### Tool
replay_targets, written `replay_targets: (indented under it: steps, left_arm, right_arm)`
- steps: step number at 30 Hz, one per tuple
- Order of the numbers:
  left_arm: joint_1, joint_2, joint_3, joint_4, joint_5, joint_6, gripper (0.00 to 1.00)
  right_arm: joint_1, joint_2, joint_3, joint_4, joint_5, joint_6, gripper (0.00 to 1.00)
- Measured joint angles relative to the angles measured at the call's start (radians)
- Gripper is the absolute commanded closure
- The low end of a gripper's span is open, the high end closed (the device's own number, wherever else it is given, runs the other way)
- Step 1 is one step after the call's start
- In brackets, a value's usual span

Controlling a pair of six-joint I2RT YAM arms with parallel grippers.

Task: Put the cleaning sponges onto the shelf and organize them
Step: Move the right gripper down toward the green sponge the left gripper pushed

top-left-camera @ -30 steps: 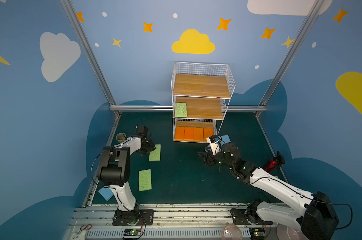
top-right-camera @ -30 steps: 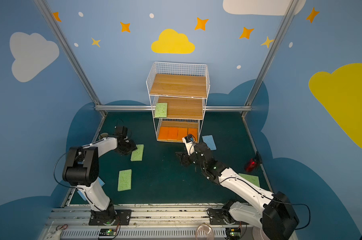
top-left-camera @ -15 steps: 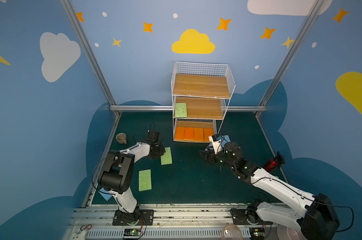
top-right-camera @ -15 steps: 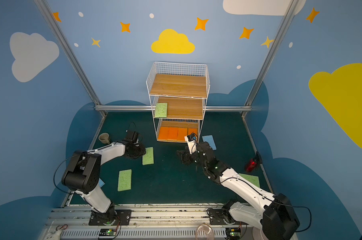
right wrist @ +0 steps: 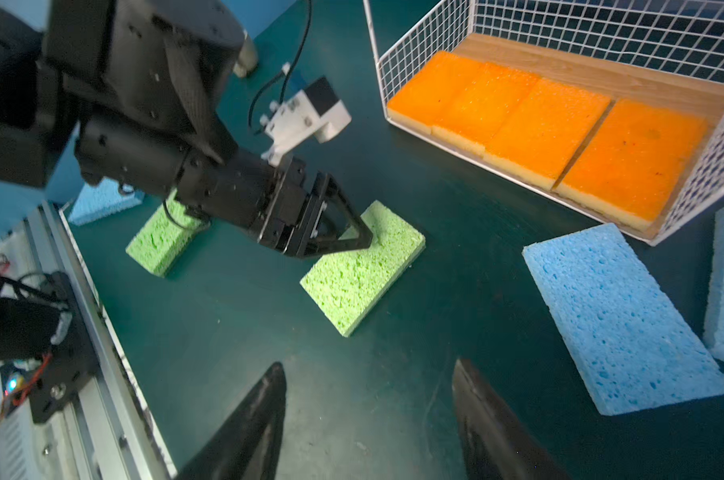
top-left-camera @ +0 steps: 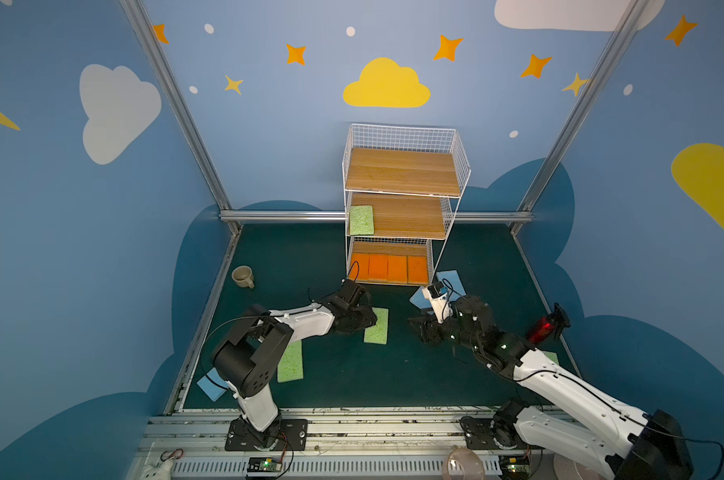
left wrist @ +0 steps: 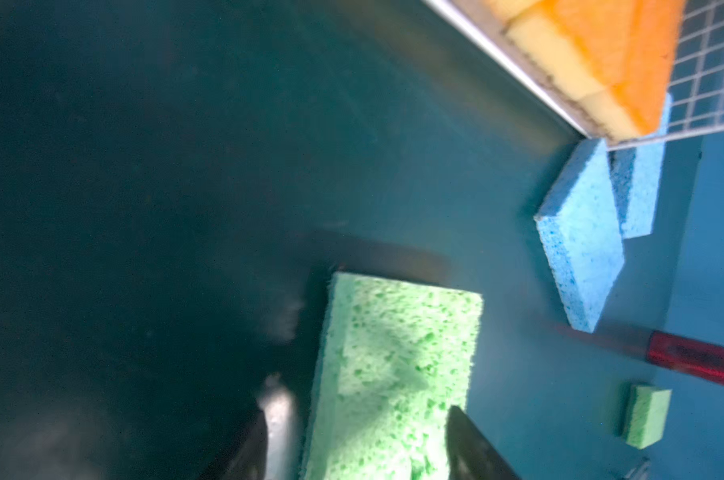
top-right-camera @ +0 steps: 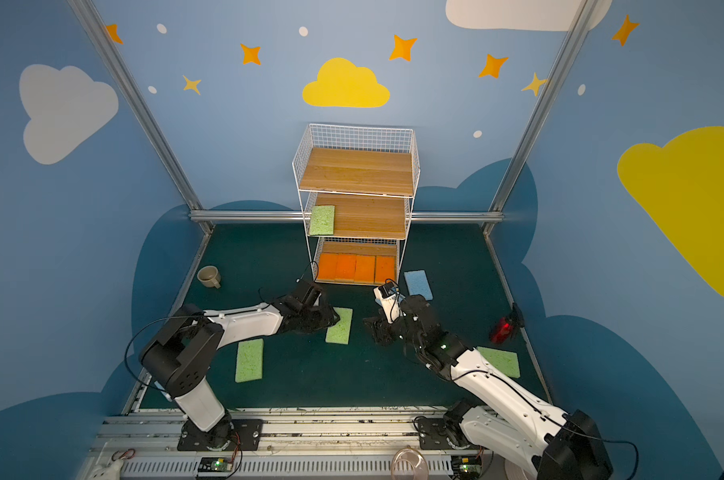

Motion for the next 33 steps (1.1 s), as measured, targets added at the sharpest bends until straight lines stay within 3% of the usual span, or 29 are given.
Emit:
replay_targets:
  steps: [6,14,20,33]
  left_arm:
    - [0.008,-0.195,-0.058,-0.050,-0.051,0.035,0.03]
    - [0.040,-0.464,-0.246,-0.076,-0.122,0.077,0.00]
    - [0.060,-0.557,-0.412,-0.087,-0.159,0.113,0.00]
    - [0.201,-0.674,-0.509,-0.067,-0.162,0.167,0.00]
  right_arm:
    - [0.111,0.150,0.103,-0.113,-0.001,-0.136,0.46]
    - [0.157,0.394,0.301,-0.226,-0.031,-0.275,0.49]
    - [0.174,0.571,0.451,-0.309,-0.076,-0.364,0.66]
    - [0.267,0.959,0.726,-0.522,0.121,-0.406,0.60]
